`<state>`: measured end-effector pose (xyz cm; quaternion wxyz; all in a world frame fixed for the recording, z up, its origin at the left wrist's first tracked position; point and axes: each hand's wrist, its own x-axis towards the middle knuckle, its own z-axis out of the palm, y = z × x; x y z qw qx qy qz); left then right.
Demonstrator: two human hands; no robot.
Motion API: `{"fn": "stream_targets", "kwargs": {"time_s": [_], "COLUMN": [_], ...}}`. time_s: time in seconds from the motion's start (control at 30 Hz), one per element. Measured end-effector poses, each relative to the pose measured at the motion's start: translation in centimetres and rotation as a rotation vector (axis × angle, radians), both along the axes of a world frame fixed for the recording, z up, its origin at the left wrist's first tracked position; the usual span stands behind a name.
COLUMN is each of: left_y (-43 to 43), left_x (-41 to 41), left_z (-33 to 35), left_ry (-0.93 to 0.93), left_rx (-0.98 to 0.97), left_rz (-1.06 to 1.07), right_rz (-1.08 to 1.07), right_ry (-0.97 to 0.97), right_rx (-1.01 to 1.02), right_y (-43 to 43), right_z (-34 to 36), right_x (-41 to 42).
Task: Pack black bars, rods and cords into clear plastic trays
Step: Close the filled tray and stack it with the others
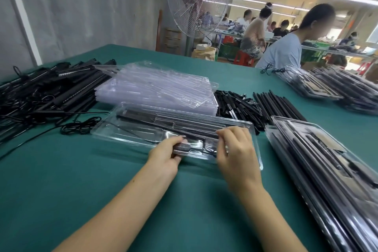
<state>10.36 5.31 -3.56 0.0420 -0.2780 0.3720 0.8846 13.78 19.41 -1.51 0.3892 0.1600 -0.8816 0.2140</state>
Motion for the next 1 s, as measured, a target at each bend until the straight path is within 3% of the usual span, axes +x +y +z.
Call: {"fn": "stream_targets", "kwargs": {"time_s": [0.07, 0.1, 0.13, 0.23, 0.3, 0.37, 0.47, 0.53, 0.77, 1.0], "left_y": [0.1, 0.1, 0.1, 0.3, 0.6, 0.8, 1.0, 1.4, 2.5, 3.1], "left_x": [0.1, 0.1, 0.2, 0.5, 0.7, 0.7, 0.8, 1.2, 1.9, 2.2], "left_z": [0.1, 0.1, 0.2, 0.5, 0.7, 1.1, 1.5, 1.6, 1.7, 1.7], "left_ry": [0.016, 0.023, 0.027, 0.033, 0.048, 0.069, 0.089, 0.102, 0.158, 0.144], "left_rx": [-0.002, 0.005, 0.02, 0.047, 0.053, 0.074, 0.067, 0.082, 0.208, 0.143], "left_rz": [0.009, 0.01, 0.005, -0.029, -0.05, -0.065, -0.085, -0.127, -0.041, -0.025], "right_rz": [0.086, 0.111, 0.116, 0.018, 0.024, 0.132, 0.405, 0.553, 0.371, 0.247], "right_ry": [0.078, 0.02, -0.134, -0.906, -1.073, -1.102, -1.07, -1.023, -0.963, -1.041], "right_rx": [0.035, 0.023, -0.014, -0.152, -0.283, -0.585, -1.248, -1.523, -2.05, -2.074], "right_y": [-1.3, -2.0, -2.7, -4.2, -4.1, -3.9, -3.7, -4.0, -6.2, -6.0], "right_z": [0.2, 0.1, 0.0, -0.5, -0.8, -0.9, -0.9, -0.9, 0.0, 0.6], "right_x": [0.9, 1.3, 1.6, 1.7, 1.3, 1.1, 0.6, 0.3, -0.7, -0.6]}}
